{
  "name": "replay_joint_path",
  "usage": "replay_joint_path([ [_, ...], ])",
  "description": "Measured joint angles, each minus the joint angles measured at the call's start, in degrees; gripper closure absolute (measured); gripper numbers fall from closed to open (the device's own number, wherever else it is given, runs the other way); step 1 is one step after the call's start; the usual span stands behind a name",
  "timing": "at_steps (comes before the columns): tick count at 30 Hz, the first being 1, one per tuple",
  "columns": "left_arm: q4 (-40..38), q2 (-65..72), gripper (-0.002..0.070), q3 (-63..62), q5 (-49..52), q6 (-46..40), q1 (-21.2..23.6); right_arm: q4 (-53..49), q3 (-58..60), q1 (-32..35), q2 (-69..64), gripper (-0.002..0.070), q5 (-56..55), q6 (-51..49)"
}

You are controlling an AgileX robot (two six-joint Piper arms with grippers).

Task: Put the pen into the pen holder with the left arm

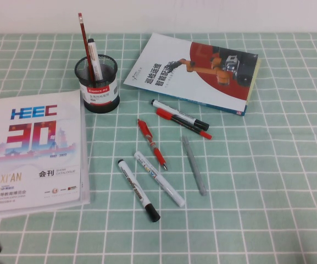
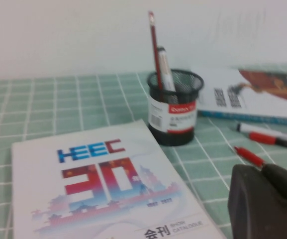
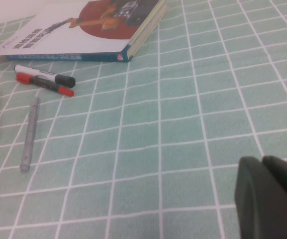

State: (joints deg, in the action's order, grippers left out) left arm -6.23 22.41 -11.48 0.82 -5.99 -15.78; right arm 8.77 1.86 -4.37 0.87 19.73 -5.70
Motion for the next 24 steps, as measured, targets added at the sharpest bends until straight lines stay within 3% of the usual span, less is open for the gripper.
replay_joint_path([
  [6,-1.8,-13.9,0.0675,9.8,-2.0,1.0,3.7,0.0,0.0,0.0,0.0,0.0696,0.0,0.0],
  [12,-1.8,-22.0,0.0675,12.9,-0.3,1.5,4.6,0.0,0.0,0.0,0.0,0.0696,0.0,0.0],
  [24,-0.3,-22.9,0.0675,13.0,16.4,2.8,4.7,0.0,0.0,0.0,0.0,0.0696,0.0,0.0],
])
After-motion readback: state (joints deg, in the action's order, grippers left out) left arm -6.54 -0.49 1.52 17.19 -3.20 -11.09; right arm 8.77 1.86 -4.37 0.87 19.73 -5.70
